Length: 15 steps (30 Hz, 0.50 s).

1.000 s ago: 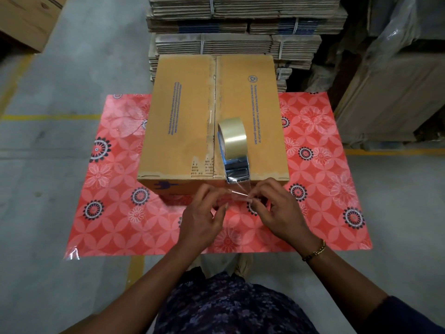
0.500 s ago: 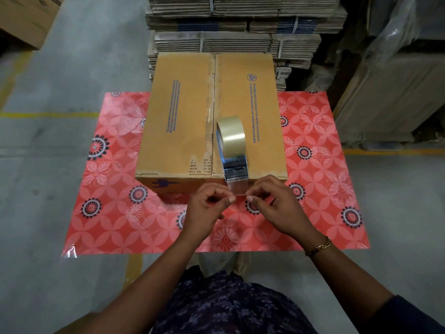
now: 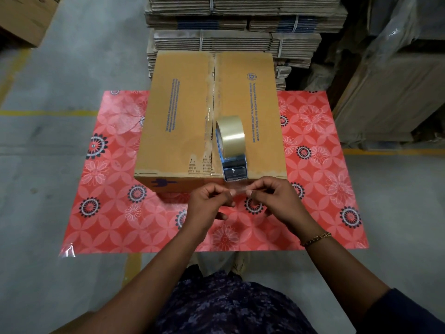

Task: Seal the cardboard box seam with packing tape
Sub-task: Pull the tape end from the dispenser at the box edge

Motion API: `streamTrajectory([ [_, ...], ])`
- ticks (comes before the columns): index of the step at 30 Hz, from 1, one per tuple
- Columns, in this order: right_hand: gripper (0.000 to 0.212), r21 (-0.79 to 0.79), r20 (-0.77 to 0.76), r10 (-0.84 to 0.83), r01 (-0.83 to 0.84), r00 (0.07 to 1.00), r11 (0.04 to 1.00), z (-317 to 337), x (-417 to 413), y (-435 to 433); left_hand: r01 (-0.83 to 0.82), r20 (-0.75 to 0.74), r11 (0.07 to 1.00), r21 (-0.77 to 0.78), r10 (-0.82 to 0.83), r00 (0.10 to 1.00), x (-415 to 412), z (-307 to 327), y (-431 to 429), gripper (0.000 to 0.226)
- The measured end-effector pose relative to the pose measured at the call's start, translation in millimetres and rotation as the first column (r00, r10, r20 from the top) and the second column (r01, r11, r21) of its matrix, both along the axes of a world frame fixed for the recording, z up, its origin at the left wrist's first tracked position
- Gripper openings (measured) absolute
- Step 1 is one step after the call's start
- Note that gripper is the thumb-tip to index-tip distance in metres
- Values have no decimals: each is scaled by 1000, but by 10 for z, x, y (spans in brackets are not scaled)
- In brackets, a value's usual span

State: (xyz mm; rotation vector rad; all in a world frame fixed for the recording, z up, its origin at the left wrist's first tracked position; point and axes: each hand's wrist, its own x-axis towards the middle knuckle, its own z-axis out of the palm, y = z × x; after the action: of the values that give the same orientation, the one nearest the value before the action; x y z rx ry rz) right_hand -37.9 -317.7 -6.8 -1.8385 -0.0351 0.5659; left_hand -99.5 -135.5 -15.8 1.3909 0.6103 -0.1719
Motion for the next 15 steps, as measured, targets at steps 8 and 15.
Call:
streamTrajectory([
  [8, 5, -2, -173, -2, 2, 985, 1000, 21, 28, 60, -49, -137, 998, -28, 45, 990, 79, 46, -50, 17],
  [15, 6, -51, -160, -84, 77, 984, 996, 47, 74, 136, -135, -156, 990, -40, 127, 980, 96, 35, -147, 29],
])
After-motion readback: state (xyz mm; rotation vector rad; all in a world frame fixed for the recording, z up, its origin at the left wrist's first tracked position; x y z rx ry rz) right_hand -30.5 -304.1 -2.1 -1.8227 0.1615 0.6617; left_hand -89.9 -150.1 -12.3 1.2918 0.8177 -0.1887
